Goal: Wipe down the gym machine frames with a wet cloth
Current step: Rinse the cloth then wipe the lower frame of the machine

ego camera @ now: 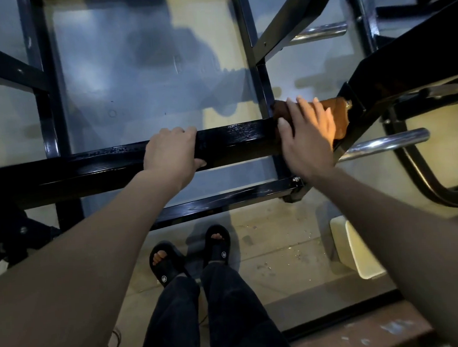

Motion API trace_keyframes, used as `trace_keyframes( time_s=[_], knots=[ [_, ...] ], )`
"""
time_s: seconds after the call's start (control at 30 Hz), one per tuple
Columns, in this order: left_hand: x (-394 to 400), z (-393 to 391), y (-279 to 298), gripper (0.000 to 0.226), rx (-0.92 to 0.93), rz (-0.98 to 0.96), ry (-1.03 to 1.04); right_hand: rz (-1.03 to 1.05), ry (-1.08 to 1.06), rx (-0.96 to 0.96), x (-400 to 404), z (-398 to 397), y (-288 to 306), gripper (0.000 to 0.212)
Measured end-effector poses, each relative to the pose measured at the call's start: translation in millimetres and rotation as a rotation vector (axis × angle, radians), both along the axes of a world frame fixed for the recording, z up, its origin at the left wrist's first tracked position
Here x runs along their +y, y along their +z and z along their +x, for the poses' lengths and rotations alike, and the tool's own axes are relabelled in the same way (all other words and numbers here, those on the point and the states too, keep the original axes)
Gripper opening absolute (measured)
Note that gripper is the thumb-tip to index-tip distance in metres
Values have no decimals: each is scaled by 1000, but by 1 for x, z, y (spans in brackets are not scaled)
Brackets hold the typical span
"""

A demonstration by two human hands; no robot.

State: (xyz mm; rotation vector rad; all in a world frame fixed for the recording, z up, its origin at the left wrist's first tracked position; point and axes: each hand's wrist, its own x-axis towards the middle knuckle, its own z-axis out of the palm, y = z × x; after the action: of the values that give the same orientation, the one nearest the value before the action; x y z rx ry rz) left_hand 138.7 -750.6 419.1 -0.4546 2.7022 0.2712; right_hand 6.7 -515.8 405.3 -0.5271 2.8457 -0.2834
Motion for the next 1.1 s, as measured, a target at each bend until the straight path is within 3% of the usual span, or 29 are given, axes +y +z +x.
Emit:
trace_keyframes(
  time_s=[0.1,0.2,0.3,0.4,0.57,0.7,0.87,1.0,1.1],
  knots=[
    [-1,1,1,50,10,25,20,-15,-24,65,-57,56,-4,57],
    [-14,9,-3,50,42,70,-61,-26,166,27,-111,104,-6,58],
    [-43,31,-3,79,-12,4,-93,42,311,-63,-118,97,2,63],
    [-82,60,-3,96,-47,-139,-73,151,508,15,-87,54,10,71],
    [-98,80,-4,67,-103,-135,-27,240,596,137,-64,30,-2,79],
    [-96,81,-7,71,-85,-156,-46,182,590,186,-90,63,-8,78],
    [-101,88,-16,71,-32,-170,-42,164,715,170,-184,124,-12,76],
    [-116,144,-17,105,17,-285,124,150,816,120,-208,137,-9,78],
    [-127,209,-11,92,62,-339,317,158,871,106,-191,114,-4,79]
  ],
)
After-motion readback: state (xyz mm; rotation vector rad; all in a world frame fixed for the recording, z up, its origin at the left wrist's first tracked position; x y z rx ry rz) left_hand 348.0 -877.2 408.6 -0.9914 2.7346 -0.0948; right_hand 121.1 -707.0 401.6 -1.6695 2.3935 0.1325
